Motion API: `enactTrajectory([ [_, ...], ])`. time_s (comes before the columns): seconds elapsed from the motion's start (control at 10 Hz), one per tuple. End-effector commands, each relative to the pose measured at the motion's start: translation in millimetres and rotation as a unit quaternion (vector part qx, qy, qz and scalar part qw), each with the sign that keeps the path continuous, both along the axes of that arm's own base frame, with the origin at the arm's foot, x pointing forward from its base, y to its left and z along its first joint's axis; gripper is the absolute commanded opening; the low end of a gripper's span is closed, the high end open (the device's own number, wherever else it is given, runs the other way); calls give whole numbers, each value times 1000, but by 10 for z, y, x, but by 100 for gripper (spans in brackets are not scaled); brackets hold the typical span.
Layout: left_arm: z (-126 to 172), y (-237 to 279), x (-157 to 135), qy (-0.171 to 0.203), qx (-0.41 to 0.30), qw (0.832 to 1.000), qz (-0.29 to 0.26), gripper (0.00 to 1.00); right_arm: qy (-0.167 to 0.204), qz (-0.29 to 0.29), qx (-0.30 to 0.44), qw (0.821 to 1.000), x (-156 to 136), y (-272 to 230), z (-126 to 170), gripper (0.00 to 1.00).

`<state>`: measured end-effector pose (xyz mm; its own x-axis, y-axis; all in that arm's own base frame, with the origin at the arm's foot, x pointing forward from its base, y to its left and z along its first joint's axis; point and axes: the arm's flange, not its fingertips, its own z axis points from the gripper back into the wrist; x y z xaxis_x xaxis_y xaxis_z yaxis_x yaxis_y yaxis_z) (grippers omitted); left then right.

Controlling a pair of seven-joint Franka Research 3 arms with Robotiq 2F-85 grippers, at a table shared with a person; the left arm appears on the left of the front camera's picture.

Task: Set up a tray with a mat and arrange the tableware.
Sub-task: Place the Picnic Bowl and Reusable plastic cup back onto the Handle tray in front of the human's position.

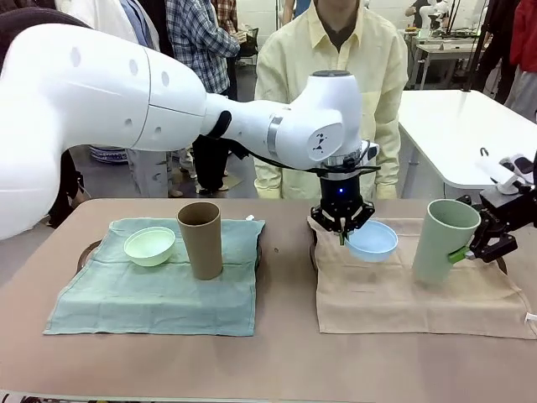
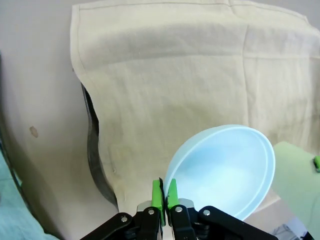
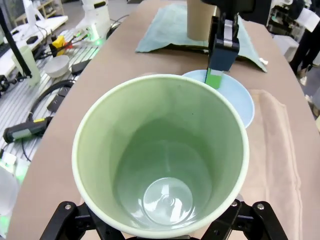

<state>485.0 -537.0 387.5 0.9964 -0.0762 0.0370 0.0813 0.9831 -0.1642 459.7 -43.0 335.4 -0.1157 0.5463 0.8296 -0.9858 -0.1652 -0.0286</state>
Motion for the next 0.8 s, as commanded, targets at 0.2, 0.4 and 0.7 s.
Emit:
enactTrajectory([
  [0.2, -194, -29, 19, -17, -4, 999, -27, 4, -22, -4, -17, 1000, 105, 19, -137, 85],
  [0.4, -350, -54, 39, -9, 1, 999, -36, 4, -12, -8, -17, 1000, 137, 31, -170, 85],
  [0.7, -431, -79, 32, -4, 4, 999, -39, 52, -8, -12, -16, 1000, 141, 39, -164, 85],
])
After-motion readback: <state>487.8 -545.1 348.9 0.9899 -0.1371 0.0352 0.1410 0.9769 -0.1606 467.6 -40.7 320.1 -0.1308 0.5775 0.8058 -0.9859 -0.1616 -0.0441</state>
